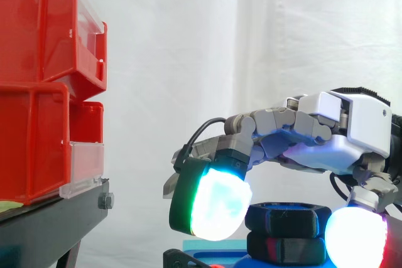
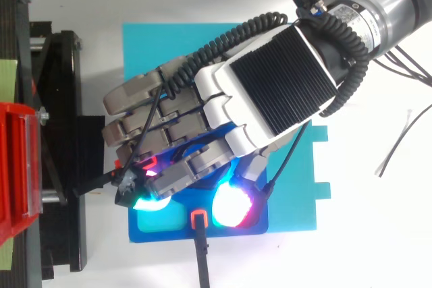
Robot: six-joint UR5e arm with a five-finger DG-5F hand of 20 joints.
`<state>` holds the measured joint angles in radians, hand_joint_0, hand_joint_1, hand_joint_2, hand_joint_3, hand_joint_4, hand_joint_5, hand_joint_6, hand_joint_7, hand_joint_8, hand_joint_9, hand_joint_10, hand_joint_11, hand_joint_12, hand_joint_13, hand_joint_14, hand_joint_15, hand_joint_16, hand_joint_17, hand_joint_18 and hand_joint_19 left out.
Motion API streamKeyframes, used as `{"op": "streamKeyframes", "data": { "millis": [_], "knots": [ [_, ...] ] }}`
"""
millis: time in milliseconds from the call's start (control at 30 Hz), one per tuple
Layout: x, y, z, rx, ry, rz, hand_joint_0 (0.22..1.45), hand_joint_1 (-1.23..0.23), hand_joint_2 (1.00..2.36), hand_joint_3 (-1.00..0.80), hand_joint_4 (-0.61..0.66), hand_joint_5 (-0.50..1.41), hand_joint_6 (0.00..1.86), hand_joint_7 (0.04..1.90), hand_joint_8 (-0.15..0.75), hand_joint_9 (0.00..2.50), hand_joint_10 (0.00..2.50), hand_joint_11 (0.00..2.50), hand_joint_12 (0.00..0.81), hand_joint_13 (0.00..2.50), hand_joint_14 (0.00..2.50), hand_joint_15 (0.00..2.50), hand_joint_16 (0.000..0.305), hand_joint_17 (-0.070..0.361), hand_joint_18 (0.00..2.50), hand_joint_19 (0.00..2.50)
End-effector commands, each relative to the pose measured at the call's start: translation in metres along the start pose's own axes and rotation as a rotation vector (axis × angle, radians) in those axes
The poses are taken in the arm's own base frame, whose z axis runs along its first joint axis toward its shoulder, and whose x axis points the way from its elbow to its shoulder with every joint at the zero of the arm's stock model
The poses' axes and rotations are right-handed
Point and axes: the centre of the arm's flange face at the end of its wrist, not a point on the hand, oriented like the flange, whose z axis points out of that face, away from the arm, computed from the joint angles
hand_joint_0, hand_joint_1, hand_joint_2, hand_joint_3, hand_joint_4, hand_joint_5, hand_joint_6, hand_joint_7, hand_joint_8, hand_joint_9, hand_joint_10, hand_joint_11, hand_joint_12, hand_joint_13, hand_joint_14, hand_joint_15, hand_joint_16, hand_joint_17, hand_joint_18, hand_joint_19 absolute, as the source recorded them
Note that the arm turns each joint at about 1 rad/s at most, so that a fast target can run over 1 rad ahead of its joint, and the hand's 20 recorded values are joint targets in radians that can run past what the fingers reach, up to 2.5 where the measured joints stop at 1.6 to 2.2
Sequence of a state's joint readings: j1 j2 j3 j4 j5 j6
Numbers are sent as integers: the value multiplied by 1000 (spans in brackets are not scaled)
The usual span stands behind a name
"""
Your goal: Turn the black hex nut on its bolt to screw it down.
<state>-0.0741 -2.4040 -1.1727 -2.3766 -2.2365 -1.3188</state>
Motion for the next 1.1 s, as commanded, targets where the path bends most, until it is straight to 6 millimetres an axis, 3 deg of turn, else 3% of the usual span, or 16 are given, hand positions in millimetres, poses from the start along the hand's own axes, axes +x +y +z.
{"op": "streamKeyframes", "data": {
  "millis": [0, 333, 1067],
  "knots": [
    [2, 0, -2, 4, 11, 3, 437, -636, 1000, -497, 117, -191, 501, 1084, 192, 503, 12, 359, 273, 494, 13, 323, 32, 72, 215, 298],
    [-1, -6, -9, 13, 12, 3, 479, -535, 1007, -401, 101, -174, 501, 1157, 187, 547, 13, 372, 253, 501, 13, 329, 29, 65, 205, 320],
    [-1, -13, -15, 24, 13, 1, 488, -567, 1006, -406, 111, -161, 516, 1177, 188, 580, 13, 386, 249, 521, 13, 328, 28, 64, 240, 315]
  ]
}}
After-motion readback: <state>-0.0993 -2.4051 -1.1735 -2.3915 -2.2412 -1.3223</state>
